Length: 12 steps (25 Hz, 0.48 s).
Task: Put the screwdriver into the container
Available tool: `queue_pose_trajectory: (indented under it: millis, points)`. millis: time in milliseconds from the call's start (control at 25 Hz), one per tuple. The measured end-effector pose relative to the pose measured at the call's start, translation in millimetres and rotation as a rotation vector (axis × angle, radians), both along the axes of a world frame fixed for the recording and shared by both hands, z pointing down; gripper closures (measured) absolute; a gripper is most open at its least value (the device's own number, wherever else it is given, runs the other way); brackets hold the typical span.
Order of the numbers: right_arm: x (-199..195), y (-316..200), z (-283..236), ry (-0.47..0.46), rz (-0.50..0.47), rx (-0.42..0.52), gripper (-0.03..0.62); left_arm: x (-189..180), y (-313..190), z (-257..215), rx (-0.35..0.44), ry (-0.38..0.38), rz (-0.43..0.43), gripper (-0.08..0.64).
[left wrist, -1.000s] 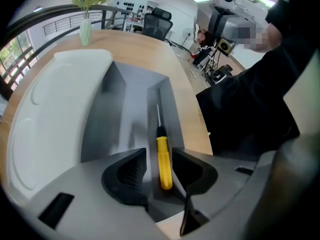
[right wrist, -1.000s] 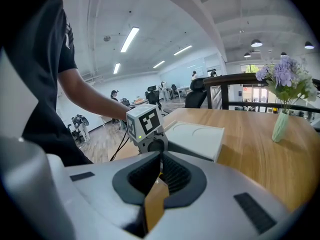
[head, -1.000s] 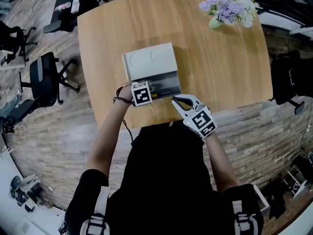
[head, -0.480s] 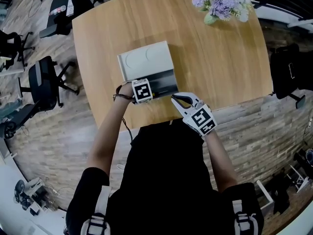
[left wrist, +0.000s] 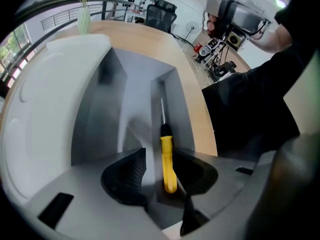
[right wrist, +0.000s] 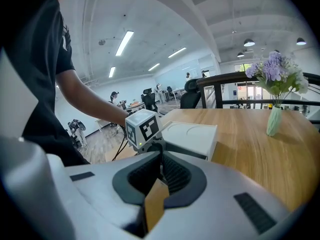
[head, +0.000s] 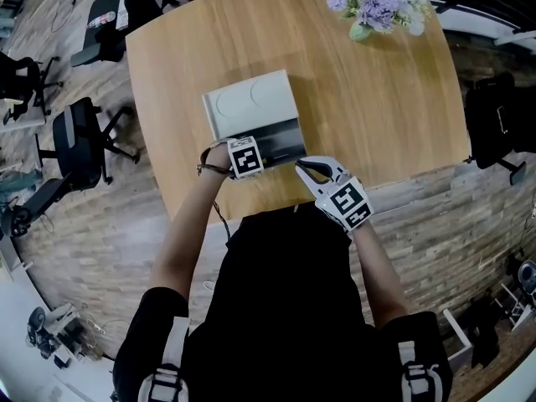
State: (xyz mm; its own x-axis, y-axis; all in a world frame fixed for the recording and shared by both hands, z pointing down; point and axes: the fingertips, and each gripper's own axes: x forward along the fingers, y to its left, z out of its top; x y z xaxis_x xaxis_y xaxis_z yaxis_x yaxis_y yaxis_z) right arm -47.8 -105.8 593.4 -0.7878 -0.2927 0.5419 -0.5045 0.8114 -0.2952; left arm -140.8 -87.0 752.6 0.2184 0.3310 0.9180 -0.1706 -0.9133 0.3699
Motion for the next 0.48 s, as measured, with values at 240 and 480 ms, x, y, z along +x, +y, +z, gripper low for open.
queue_pose_trajectory:
  millis: [240,480]
  points:
    - [-2.4,1.5,-2.2,-0.008,0.001,0.005,0.565,0.1,-0.2,-3.3,0.093,0.002,-0.024,0.399]
    - [3.2,5.6,1.0,0.009,-0.002,-0.003,0.565,-2.3,5.7,1.3,-0.07,-0.037,-0.03,0.436]
